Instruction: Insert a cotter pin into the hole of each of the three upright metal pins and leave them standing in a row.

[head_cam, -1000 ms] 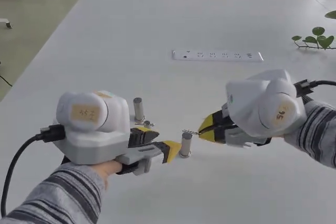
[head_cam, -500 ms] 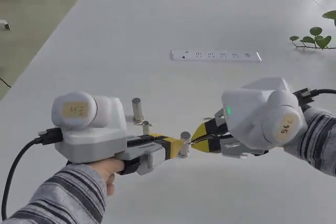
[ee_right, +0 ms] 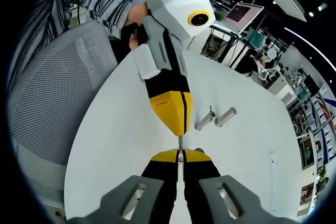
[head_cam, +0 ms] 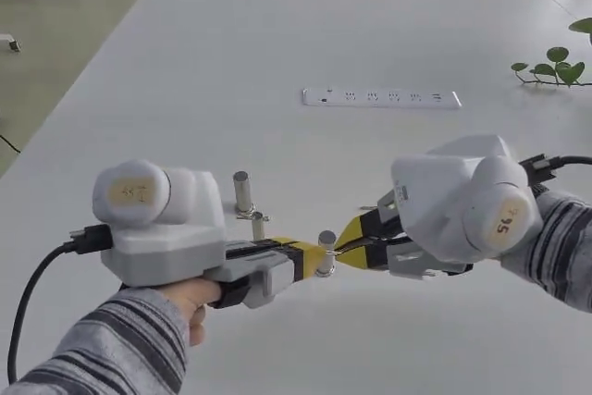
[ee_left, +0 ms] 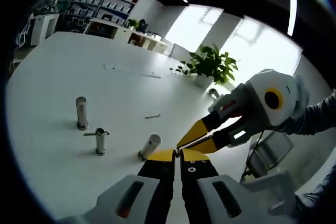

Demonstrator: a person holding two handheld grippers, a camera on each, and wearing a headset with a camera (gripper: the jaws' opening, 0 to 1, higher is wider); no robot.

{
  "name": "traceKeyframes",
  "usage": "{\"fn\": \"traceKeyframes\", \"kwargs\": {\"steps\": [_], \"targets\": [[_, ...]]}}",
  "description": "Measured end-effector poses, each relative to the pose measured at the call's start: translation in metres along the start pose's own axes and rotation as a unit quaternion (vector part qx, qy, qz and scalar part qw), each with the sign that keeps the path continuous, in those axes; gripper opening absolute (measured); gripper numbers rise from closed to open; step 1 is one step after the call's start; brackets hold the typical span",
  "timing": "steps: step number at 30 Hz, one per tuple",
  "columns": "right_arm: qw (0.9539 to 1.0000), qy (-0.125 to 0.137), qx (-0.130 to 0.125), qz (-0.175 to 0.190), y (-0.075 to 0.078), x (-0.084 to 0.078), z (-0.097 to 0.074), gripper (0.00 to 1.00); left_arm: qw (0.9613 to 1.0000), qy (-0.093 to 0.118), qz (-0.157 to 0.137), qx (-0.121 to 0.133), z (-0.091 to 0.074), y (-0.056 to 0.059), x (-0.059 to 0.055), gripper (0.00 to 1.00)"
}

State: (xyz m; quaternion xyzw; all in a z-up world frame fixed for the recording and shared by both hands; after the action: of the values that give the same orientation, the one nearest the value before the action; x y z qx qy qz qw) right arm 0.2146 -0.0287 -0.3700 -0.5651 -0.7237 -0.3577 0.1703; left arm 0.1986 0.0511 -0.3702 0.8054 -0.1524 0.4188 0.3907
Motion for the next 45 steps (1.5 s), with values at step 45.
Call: {"fn": "traceKeyframes", "kwargs": {"steps": [45], "targets": [[0.9426, 0.116, 0.087, 0.301, -0.037, -0.016, 0.007, 0.03, 0.9701, -0.045, 0.211, -0.110, -0.013, 0.020, -0.016, 0.00]]}}
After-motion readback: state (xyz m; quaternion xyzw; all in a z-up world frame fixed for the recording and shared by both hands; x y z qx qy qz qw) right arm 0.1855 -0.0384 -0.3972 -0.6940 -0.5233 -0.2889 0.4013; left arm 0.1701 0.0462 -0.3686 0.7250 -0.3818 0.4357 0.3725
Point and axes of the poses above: the centre of the closed fingertips' face, and the gripper's own axes: z roughly forward along the fingers, y roughly to its right, x roughly out of its top, the point moved 5 cm from there along -z, roughly backward along the fingers, and after that the axes turned 5 degrees about y, right-handed, at the moved point
